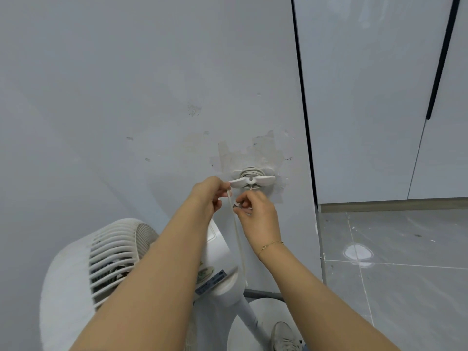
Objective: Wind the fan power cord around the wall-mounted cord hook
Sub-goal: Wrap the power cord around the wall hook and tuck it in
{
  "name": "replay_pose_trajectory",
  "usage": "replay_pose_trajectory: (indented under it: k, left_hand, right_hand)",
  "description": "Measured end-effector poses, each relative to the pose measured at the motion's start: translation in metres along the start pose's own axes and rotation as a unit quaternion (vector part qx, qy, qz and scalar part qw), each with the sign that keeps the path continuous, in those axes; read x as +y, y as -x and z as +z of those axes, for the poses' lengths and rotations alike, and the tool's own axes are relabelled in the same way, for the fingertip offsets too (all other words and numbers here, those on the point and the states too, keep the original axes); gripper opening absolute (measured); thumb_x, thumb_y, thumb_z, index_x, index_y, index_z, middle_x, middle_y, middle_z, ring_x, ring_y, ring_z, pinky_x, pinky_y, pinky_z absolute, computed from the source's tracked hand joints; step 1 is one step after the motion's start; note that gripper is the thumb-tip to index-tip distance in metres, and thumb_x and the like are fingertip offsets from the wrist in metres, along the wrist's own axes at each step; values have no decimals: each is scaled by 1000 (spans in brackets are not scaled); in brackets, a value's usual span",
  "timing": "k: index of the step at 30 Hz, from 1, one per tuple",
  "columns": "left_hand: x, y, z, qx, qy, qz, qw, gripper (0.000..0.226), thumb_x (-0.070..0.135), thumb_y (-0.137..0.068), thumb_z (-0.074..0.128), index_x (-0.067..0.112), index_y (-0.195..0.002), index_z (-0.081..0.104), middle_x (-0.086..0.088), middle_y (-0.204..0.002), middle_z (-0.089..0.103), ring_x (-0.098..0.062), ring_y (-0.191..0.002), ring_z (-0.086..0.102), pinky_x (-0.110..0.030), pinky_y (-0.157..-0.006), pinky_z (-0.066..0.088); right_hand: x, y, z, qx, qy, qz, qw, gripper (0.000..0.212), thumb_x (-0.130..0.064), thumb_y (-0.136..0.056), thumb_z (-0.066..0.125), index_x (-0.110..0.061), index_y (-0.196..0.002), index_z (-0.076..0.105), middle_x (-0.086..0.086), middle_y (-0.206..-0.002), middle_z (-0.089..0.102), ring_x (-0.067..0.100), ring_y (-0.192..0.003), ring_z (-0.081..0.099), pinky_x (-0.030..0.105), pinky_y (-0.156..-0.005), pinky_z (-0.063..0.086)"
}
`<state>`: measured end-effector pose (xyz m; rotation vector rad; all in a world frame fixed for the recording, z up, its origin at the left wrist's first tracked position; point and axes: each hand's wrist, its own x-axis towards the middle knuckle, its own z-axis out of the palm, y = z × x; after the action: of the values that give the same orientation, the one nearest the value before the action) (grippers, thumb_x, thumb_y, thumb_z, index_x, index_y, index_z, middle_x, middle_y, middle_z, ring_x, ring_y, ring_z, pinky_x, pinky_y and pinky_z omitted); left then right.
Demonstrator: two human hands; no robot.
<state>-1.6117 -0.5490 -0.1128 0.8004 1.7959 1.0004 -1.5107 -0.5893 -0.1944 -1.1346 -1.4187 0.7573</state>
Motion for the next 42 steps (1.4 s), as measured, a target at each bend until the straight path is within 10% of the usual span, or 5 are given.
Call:
replay_pose_trajectory:
  k: [12, 22, 30, 37, 42]
  left_hand:
    - [4, 11, 15, 45, -7, 67, 997, 9, 3, -70, 66, 3, -66, 58, -8, -63, 55, -10, -27, 26, -16, -34, 25]
    - [7, 22, 19, 47, -32, 112, 992, 14, 4, -75, 59, 4, -61, 58, -6, -57, 55, -16, -47, 32, -22, -46, 31]
    - [8, 20, 18, 57, -139, 147, 978, 20, 5, -76, 53, 3, -61, 66, -7, -57, 59, -18, -50, 48, -22, -54, 44]
    - [22, 28, -6, -22, -472, 309, 825, 11, 10, -84, 61, 10, -90, 70, 1, -80, 62, -15, -78, 56, -13, -59, 38]
    - [13, 25, -5, -4, -495, 436, 751, 19, 23, -80, 70, 15, -94, 60, 1, -95, 60, -18, -86, 57, -30, -76, 45]
  right_hand:
    - [2, 12, 3, -45, 94, -44, 994, 45, -8, -84, 59, -13, -127, 45, 2, -122, 46, 17, -107, 51, 29, -86, 48]
    - [8, 4, -3, 10, 109, -53, 993, 44, 0, -83, 50, -15, -122, 61, 12, -94, 63, 29, -81, 58, 41, -72, 50]
    - [12, -6, -15, 97, 101, -90, 986, 40, -11, -75, 68, -11, -113, 55, 4, -112, 52, 21, -92, 57, 34, -72, 53]
    - [11, -19, -27, 115, 131, -60, 983, 58, -18, -69, 71, -14, -123, 52, 4, -121, 44, 19, -109, 45, 26, -77, 49]
    - [14, -18, -27, 129, 114, -59, 983, 55, -12, -73, 67, -14, -127, 56, 4, -113, 50, 17, -103, 54, 24, -79, 49]
